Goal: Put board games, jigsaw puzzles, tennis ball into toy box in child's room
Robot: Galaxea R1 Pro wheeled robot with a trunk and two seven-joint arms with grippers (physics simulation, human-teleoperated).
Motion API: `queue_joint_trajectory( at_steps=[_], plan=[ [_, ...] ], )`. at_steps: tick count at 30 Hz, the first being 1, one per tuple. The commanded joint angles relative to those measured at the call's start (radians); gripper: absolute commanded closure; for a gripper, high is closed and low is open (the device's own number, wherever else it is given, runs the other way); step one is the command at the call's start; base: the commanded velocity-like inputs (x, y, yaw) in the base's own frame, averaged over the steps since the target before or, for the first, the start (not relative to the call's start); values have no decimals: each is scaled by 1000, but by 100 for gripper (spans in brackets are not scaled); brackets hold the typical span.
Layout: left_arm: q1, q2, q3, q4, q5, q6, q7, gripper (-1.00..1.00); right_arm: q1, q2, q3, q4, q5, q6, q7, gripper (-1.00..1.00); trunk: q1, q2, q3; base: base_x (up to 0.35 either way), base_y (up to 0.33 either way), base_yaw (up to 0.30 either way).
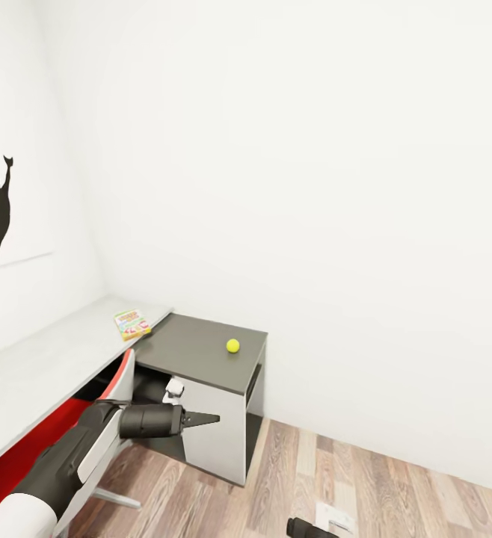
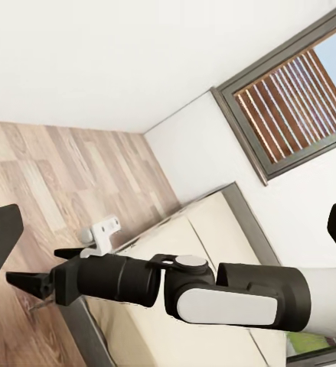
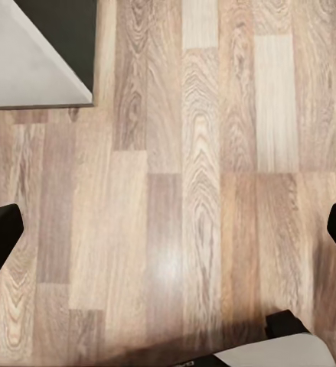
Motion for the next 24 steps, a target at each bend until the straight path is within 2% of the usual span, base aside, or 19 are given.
queue_joint_trajectory(
  at_steps=[1, 13, 24],
  plan=[
    [-1, 1, -3, 1, 6, 8, 1, -100, 0, -1, 6, -2, -5, 4, -8, -100, 1, -1, 0, 118, -143, 236],
    [-1, 1, -3, 1, 6, 8, 0, -100, 0, 0, 6, -2, -4, 5, -5, -100, 1, -1, 6, 65, -69, 264],
    [-1, 1, -2, 1, 6, 8, 0, -100, 0, 1, 6, -2, -4, 5, -4, -100, 1, -1, 7, 69, -97, 100]
  ],
)
